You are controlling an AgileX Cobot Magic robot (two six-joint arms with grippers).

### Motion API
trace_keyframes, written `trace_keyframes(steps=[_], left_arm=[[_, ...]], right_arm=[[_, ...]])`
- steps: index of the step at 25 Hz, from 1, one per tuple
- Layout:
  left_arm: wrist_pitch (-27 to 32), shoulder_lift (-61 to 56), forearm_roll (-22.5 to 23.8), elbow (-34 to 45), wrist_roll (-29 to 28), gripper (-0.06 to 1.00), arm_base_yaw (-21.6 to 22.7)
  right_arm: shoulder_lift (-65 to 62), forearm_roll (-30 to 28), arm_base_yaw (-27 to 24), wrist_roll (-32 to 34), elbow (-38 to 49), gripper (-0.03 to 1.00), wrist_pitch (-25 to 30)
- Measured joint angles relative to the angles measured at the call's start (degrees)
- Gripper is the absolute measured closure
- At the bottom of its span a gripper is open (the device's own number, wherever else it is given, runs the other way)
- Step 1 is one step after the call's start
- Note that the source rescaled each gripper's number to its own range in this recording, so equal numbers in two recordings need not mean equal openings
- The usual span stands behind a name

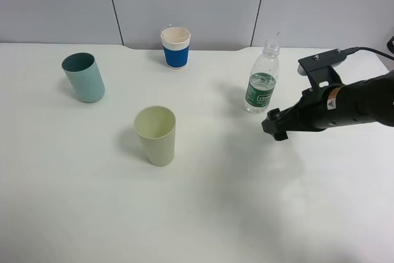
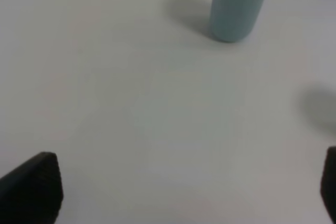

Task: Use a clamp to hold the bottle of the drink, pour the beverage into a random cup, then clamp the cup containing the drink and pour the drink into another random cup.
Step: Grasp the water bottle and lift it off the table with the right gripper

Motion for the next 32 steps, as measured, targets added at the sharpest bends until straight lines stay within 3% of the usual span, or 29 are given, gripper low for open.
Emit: trace_keyframes(steps=[10,32], left_arm=[[0.0,0.0,0.0,0.0,0.0,-0.06,0.0],[0.0,0.0,0.0,0.0,0.0,-0.06,0.0]], right_arm=[[9.0,-1.7,0.0,-0.4,-0.1,-0.03,-14.1],[11.7,8.9,0.0,-18.9,-0.1,-0.03,-31.5]])
